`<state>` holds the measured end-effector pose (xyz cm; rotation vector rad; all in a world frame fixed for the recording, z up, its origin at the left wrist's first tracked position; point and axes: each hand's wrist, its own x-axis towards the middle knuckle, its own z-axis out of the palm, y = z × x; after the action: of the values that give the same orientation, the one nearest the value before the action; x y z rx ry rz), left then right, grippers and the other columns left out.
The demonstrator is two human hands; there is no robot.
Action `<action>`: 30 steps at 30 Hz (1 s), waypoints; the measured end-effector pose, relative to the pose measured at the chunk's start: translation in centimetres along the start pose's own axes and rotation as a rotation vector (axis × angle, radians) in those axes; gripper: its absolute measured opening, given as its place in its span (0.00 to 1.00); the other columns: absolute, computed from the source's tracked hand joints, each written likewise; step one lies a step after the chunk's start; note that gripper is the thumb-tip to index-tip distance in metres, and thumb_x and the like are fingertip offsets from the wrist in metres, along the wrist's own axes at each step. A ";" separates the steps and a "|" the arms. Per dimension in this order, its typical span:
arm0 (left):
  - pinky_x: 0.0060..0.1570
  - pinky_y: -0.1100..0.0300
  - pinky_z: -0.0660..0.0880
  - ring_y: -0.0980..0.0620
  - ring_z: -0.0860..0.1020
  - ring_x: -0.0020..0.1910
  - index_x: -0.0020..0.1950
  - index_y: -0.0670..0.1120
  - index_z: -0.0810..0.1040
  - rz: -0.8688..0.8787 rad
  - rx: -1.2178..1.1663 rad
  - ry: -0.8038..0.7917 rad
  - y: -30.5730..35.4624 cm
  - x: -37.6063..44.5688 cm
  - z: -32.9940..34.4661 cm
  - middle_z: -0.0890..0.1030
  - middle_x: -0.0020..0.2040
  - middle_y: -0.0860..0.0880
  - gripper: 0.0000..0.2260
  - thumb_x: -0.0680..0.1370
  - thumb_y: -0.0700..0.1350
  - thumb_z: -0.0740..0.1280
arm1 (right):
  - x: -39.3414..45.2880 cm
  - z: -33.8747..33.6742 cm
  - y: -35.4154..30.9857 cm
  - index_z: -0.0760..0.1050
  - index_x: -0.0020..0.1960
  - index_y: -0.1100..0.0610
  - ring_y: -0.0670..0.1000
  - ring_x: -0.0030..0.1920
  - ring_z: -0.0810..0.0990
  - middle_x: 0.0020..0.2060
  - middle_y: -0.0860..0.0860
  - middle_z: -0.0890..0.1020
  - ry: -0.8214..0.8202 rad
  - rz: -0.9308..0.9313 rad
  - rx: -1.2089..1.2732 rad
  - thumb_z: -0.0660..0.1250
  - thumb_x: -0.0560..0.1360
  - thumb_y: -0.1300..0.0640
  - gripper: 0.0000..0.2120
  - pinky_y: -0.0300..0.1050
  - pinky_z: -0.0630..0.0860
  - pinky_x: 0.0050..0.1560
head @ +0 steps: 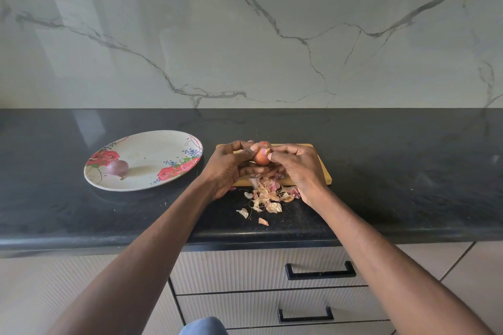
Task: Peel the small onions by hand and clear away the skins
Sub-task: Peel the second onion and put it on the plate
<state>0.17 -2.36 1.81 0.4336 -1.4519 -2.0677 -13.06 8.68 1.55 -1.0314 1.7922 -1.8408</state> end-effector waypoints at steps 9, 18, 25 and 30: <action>0.38 0.60 0.84 0.44 0.85 0.35 0.54 0.35 0.77 -0.037 -0.022 0.010 0.0 0.1 0.1 0.84 0.46 0.35 0.12 0.73 0.40 0.70 | -0.3 0.0 -0.2 0.86 0.44 0.60 0.58 0.41 0.87 0.40 0.55 0.87 -0.021 0.002 0.062 0.75 0.72 0.63 0.02 0.50 0.84 0.42; 0.36 0.61 0.83 0.43 0.86 0.37 0.59 0.34 0.75 -0.038 0.008 0.027 -0.2 0.3 0.3 0.84 0.47 0.34 0.13 0.77 0.38 0.69 | -0.3 0.0 -0.5 0.84 0.43 0.64 0.50 0.32 0.83 0.35 0.58 0.85 -0.030 0.041 0.061 0.74 0.72 0.66 0.01 0.41 0.79 0.32; 0.37 0.59 0.83 0.42 0.85 0.38 0.61 0.32 0.75 -0.041 -0.004 0.033 -0.1 0.1 0.4 0.82 0.49 0.33 0.19 0.73 0.39 0.70 | -0.2 -0.2 -0.5 0.84 0.45 0.66 0.44 0.28 0.81 0.32 0.54 0.83 -0.029 0.043 0.091 0.73 0.73 0.69 0.03 0.35 0.75 0.28; 0.37 0.61 0.83 0.44 0.85 0.36 0.54 0.35 0.77 -0.070 -0.032 0.024 0.1 0.1 0.2 0.84 0.47 0.35 0.05 0.80 0.36 0.65 | -0.1 -0.1 0.0 0.86 0.46 0.63 0.44 0.31 0.81 0.34 0.53 0.85 0.020 0.042 0.064 0.72 0.71 0.70 0.06 0.34 0.74 0.31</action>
<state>-0.01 -2.30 2.03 0.5014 -1.4062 -2.1297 -13.07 8.76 1.56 -0.9482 1.7410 -1.8764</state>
